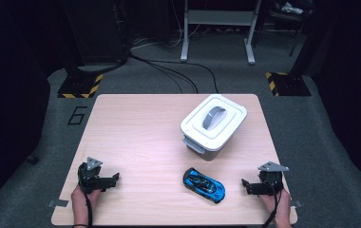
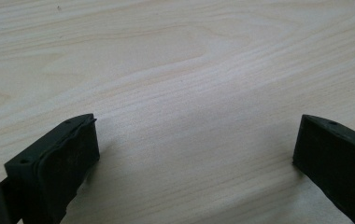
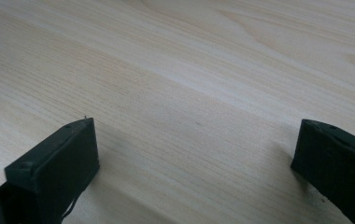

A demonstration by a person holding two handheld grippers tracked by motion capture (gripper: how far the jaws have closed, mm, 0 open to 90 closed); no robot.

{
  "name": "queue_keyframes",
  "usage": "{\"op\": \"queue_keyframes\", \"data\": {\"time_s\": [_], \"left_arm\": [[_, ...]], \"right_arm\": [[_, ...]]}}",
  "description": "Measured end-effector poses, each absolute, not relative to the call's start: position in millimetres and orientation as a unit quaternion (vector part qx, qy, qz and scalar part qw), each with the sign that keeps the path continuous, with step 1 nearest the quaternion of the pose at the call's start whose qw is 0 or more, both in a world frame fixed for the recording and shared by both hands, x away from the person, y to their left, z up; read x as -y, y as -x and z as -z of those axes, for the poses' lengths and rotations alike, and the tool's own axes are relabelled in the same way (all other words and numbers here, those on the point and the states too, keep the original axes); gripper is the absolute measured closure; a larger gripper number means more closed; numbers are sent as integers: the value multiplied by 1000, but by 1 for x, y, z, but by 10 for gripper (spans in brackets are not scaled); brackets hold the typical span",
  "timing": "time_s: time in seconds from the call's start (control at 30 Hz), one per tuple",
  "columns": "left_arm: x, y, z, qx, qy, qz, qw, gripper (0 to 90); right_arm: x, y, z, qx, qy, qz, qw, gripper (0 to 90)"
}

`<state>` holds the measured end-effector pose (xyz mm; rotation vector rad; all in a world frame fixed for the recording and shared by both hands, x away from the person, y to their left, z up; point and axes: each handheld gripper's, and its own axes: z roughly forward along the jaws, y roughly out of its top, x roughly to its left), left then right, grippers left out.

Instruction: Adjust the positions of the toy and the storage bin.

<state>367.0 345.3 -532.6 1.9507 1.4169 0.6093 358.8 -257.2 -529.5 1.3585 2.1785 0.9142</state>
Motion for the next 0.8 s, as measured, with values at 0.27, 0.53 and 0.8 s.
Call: {"op": "queue_keyframes", "data": {"time_s": [0.27, 0.53, 0.8], "left_arm": [[-345, -367, 533, -539, -743, -232, 321, 3], [-346, -367, 532, -539, -744, -230, 321, 3], [-345, -368, 533, -543, -740, -232, 321, 3]], "right_arm": [[257, -359, 529, -781, -489, -329, 205, 0], [256, -359, 529, -782, -490, -327, 204, 0], [253, -361, 526, -793, -481, -323, 188, 0]]}}
